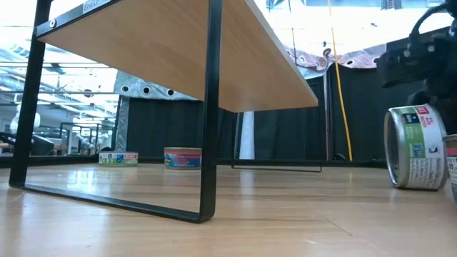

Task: Stack canned seafood by type on shelf
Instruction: Put the green tuna can on the shelf

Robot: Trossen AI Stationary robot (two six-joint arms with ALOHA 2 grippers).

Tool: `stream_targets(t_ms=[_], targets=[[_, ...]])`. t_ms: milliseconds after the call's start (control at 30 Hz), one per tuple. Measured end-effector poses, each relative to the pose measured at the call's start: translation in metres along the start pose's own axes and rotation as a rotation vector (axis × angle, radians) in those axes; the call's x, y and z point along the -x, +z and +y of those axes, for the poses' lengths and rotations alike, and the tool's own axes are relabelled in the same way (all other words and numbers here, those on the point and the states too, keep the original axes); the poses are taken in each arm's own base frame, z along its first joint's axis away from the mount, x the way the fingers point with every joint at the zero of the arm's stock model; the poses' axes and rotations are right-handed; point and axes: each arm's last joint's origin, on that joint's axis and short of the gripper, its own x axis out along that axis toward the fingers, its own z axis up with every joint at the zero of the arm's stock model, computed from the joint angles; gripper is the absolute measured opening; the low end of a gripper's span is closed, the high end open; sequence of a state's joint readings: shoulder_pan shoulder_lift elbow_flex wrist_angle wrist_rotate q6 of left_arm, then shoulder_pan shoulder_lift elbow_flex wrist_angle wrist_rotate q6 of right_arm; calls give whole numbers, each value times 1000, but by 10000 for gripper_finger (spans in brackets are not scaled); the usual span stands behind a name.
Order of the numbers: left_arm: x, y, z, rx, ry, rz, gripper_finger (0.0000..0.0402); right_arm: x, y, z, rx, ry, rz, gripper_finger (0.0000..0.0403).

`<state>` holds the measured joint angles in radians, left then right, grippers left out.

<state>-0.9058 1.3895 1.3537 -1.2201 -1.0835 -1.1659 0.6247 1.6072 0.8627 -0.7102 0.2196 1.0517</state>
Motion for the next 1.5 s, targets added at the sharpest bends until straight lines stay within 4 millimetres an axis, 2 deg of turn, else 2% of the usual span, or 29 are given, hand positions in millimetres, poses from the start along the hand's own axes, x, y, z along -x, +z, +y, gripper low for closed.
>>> stream_targets(t_ms=[133, 233, 333, 533, 667, 733, 867, 1133, 1267, 1500], targets=[[0, 0, 0, 0, -2, 5, 269, 5, -4, -3, 7, -17, 10, 0], [0, 0, 0, 1, -3, 7, 269, 18, -4, -3, -1, 3, 28, 0], [0, 0, 0, 2, -3, 8, 269, 45, -4, -1, 10, 5, 20, 0], [0, 0, 0, 2, -4, 8, 269, 103, -1, 5, 235, -10, -16, 21], [0, 0, -1, 15, -8, 5, 269, 120, 12, 6, 426, -10, -77, 66], [0, 0, -1, 17, -9, 5, 269, 120, 17, 8, 555, 8, -104, 93], [0, 1, -3, 38, -20, -1, 269, 106, 23, 9, 802, 33, -139, 143], [0, 1, -3, 39, -18, -3, 269, 79, 36, 1, 994, 113, -61, 217], [0, 1, -3, 39, -16, -6, 269, 65, 44, -1, 1075, 123, -56, 239], [-1, 2, -2, 28, -10, -6, 269, 58, 60, -5, 1110, 183, -64, 244]])
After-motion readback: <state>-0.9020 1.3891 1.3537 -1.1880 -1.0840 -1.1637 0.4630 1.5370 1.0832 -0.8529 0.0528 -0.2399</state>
